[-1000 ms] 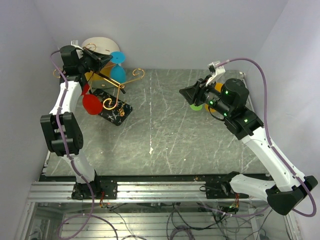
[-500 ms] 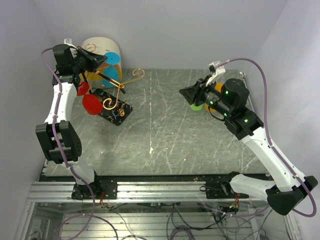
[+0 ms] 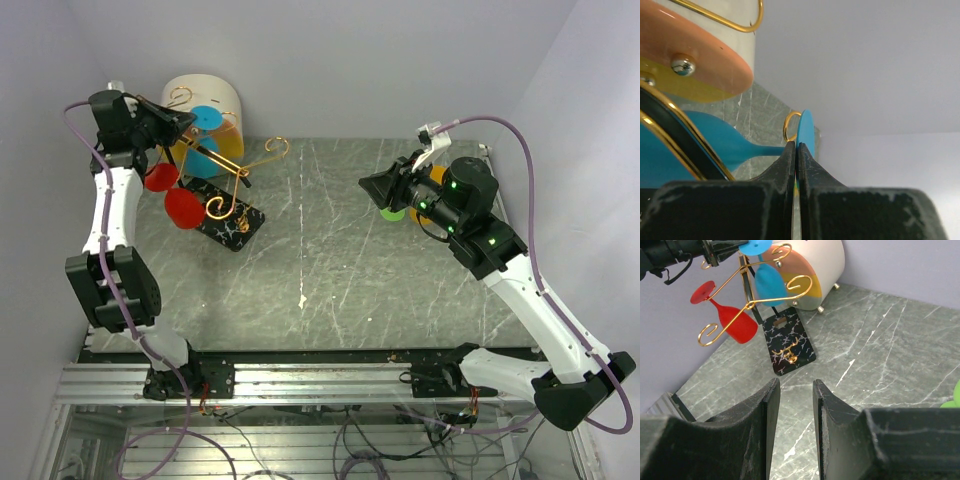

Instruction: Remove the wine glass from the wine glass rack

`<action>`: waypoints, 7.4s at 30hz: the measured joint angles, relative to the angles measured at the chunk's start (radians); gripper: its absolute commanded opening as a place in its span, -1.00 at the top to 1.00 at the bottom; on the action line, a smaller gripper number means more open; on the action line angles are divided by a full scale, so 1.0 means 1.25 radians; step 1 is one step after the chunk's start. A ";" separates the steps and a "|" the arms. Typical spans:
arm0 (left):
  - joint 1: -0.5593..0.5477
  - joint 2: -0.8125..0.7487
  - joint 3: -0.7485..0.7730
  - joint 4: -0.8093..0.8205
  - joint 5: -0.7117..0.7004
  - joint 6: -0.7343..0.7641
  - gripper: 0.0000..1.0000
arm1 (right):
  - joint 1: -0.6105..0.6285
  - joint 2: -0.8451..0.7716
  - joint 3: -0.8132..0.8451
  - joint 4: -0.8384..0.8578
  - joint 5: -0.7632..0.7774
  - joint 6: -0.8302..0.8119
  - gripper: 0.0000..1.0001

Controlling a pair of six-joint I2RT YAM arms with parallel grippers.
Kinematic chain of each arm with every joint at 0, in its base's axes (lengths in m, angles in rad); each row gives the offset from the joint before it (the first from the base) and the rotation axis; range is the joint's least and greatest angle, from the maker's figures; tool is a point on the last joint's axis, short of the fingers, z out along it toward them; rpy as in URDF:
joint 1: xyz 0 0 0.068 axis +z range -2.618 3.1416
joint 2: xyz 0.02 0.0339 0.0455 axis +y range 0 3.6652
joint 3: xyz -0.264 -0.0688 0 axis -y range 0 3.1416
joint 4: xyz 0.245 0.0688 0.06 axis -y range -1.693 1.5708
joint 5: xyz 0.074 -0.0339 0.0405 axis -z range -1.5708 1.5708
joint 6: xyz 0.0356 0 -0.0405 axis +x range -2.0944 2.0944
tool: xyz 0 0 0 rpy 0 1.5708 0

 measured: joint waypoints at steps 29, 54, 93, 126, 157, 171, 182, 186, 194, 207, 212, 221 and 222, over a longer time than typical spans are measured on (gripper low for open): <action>0.020 -0.245 0.011 0.176 -0.041 -0.051 0.86 | 0.000 0.000 -0.008 0.011 -0.015 0.009 0.33; -0.001 -0.674 -0.423 0.867 0.132 -0.582 0.86 | 0.000 0.256 0.064 0.588 -0.598 0.255 -0.24; -0.046 -0.829 -0.611 0.931 0.107 -0.706 0.86 | 0.067 0.578 0.262 1.407 -0.717 1.006 -0.02; -0.052 -0.838 -0.109 -0.235 -0.158 0.158 0.10 | 0.077 0.134 0.511 -0.022 -0.068 0.006 1.00; -0.053 -0.710 -0.144 -0.641 -0.346 0.533 0.18 | -0.068 0.449 0.439 -0.712 0.240 -0.032 1.00; -0.053 -0.724 -0.210 -0.641 -0.340 0.539 0.18 | -0.081 0.458 0.319 -0.676 0.223 -0.038 1.00; -0.053 -0.729 -0.223 -0.641 -0.338 0.541 0.17 | -0.114 0.539 0.318 -0.642 0.226 -0.047 1.00; -0.053 -0.729 -0.229 -0.640 -0.338 0.542 0.11 | -0.120 0.558 0.319 -0.637 0.227 -0.048 0.96; -0.053 -0.727 -0.234 -0.640 -0.337 0.544 0.00 | -0.121 0.582 0.320 -0.628 0.226 -0.049 0.48; -0.053 -0.727 -0.246 -0.637 -0.366 0.508 -0.15 | -0.121 0.480 0.367 -0.609 0.262 -0.039 0.29; -0.053 -0.716 -0.246 -0.626 -0.363 0.482 -0.13 | -0.121 0.369 0.364 -0.572 0.271 -0.027 0.29; -0.051 -0.609 -0.217 -0.530 -0.294 0.385 -0.13 | -0.109 0.229 0.265 -0.466 0.216 -0.021 0.32; -0.046 -0.593 -0.206 -0.520 -0.285 0.376 -0.13 | -0.109 0.228 0.260 -0.462 0.212 -0.021 0.32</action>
